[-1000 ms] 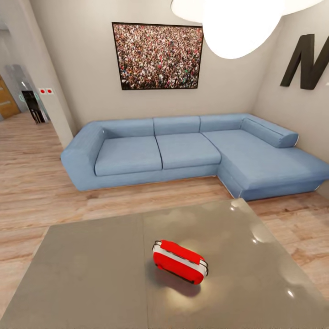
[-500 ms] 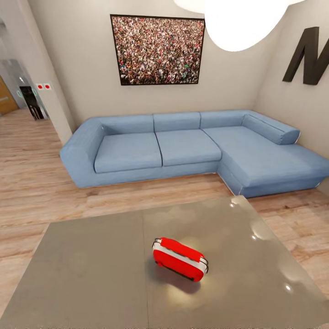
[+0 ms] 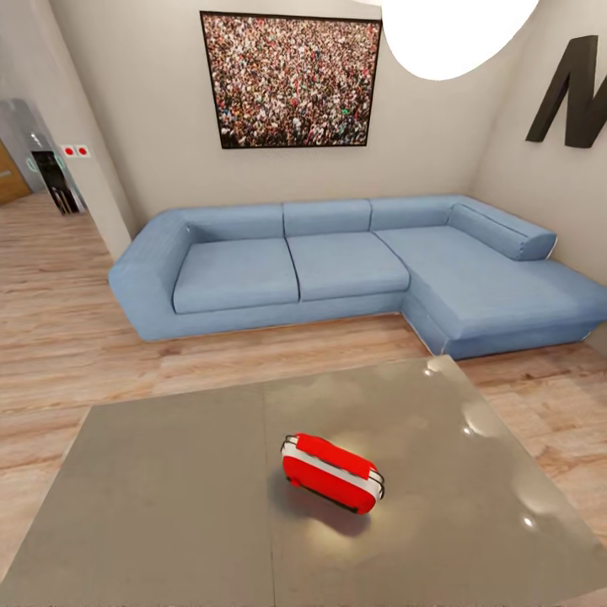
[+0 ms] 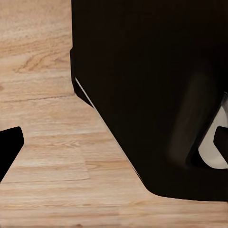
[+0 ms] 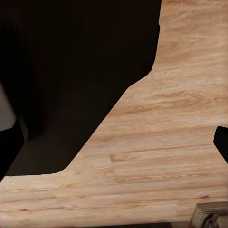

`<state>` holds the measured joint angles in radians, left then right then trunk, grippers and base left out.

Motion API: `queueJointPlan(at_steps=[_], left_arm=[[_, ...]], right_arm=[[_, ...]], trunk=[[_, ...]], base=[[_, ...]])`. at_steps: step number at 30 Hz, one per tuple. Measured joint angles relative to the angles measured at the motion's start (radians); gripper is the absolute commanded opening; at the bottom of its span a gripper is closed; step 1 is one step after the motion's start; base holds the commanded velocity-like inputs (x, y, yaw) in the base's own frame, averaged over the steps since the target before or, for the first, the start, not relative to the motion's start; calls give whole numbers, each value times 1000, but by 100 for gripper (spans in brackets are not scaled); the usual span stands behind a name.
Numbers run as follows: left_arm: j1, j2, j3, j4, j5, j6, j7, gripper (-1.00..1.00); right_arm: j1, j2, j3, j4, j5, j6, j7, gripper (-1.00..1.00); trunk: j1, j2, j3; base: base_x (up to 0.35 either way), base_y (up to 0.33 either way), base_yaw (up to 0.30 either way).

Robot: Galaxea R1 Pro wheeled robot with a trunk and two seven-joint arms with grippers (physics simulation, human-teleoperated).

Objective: Turn on the radio receiver that's on the table in the living room.

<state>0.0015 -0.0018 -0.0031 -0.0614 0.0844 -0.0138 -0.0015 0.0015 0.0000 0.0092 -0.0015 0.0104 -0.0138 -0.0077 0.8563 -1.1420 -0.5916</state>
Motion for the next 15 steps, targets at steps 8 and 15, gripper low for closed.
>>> queueJointPlan(at_steps=[8, 15], left_arm=[[0, -2, 0, 0, 0, 0, 0, 100], [0, -1, 0, 0, 0, 4, 0, 100]], right_arm=[[0, 0, 0, 0, 0, 0, 0, 100], [0, 0, 0, 0, 0, 0, 0, 100]], trunk=[[0, 0, -13], [-11, 21, -15]], base=[[0, 0, 0], [0, 0, 0]])
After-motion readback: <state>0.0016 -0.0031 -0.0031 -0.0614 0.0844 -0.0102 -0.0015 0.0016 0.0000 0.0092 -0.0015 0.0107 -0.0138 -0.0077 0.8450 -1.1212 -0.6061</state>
